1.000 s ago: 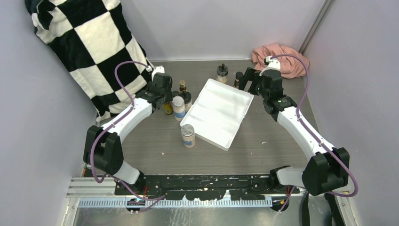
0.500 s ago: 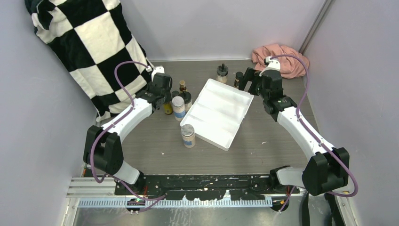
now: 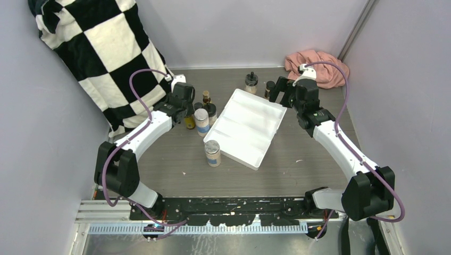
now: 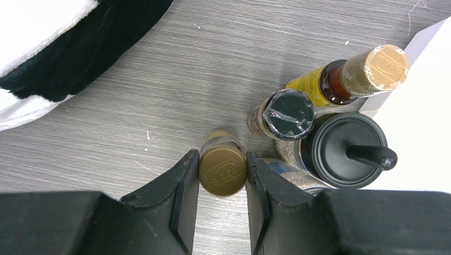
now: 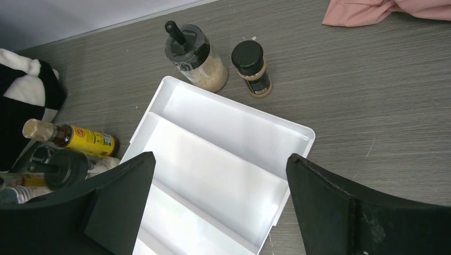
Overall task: Organize the condiment bottles
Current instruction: Pick up the bottle from the center of the board.
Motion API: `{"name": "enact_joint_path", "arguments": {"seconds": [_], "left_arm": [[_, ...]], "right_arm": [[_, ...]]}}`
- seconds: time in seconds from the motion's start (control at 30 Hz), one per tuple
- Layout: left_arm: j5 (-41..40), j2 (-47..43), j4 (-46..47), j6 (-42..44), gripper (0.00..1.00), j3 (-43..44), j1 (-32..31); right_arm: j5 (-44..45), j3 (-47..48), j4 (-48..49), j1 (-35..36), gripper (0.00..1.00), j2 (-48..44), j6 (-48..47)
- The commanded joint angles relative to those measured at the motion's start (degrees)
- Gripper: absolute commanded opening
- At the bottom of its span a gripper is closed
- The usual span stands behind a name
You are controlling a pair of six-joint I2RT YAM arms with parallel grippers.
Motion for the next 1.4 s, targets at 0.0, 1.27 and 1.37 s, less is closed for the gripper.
{"name": "enact_joint_path", "arguments": {"seconds": [0.0,1.27,1.37], "left_arm": [[-2.26,-1.21,0.62,-0.86,0.0,0.48,-0.2],[-6.86,-9.96,-4.18,5.06,0.0,9.03,-0.21],[-6.45,-10.66,-4.9,5.69,0.0,10.38,-0.28]], "right_arm": [[0.08,0.14,2.79,0.19,1.0,-0.5,-0.54],[-0.62,1.55,3.07,0.33,1.0,0.07,0.07],[-0.57,1.54,3.08,0.28,1.0,0.05,0.21]]}}
